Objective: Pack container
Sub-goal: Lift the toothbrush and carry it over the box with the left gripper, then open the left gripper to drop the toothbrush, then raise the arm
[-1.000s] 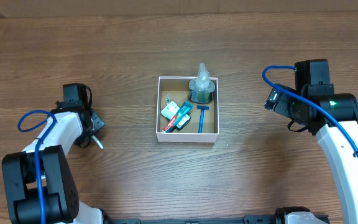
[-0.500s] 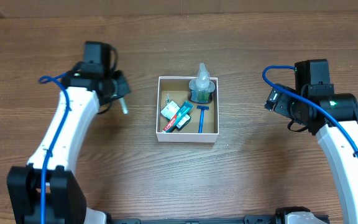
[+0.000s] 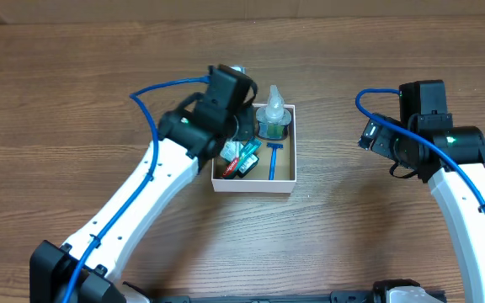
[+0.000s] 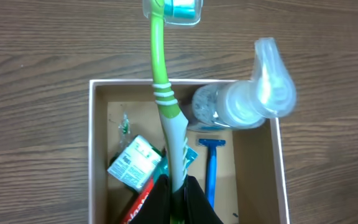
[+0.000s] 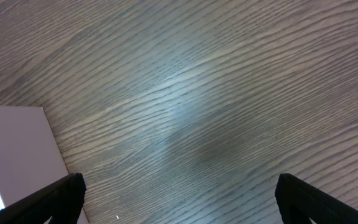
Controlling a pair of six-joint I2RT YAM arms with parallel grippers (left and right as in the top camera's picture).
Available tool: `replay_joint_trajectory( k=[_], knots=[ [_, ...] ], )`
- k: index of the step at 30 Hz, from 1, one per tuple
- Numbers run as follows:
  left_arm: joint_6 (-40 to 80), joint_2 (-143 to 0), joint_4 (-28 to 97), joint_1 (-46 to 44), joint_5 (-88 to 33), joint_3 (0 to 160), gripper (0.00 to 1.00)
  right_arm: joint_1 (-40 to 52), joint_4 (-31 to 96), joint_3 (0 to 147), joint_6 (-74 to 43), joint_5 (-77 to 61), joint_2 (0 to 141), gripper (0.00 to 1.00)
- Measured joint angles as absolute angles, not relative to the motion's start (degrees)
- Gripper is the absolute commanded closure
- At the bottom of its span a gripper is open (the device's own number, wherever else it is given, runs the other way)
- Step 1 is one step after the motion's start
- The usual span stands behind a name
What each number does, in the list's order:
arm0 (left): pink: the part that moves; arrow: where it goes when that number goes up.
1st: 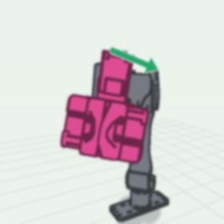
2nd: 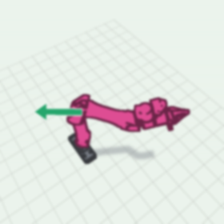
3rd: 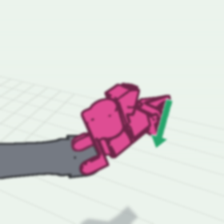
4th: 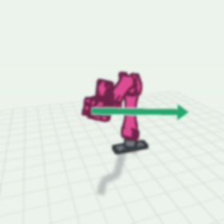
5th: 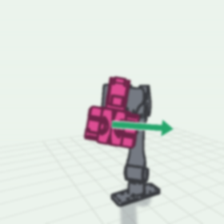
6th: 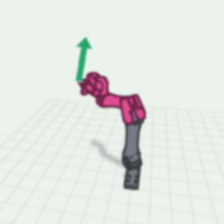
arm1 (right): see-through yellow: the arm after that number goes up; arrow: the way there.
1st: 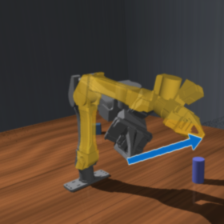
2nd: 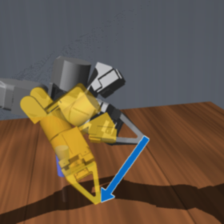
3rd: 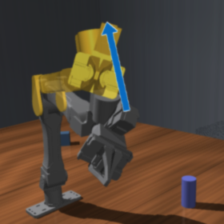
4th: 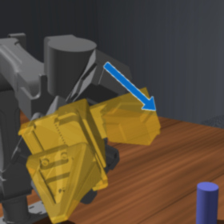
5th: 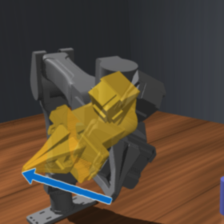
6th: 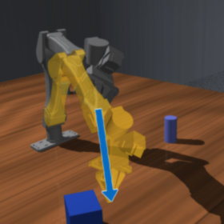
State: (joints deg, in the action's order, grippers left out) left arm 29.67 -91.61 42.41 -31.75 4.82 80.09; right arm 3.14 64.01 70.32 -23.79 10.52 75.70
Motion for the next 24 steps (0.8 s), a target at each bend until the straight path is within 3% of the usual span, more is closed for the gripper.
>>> replay_joint_trajectory(
  k=[18, 20, 24],
  knots=[
    [32.08, -103.44, 43.46, -32.67, 6.59, 80.07, 0.89, 3.14, 64.05, 70.32, -23.79, 10.52, 75.70, 0.00],
    [32.27, -104.07, 44.01, -33.17, 6.70, 80.07, 0.85, 3.14, 64.03, 70.32, -23.81, 10.50, 75.70, 0.00],
    [32.71, -104.20, 44.21, -33.30, 6.70, 80.07, 0.87, 3.14, 64.03, 70.32, -23.79, 10.48, 75.70, 0.00]
  ],
)
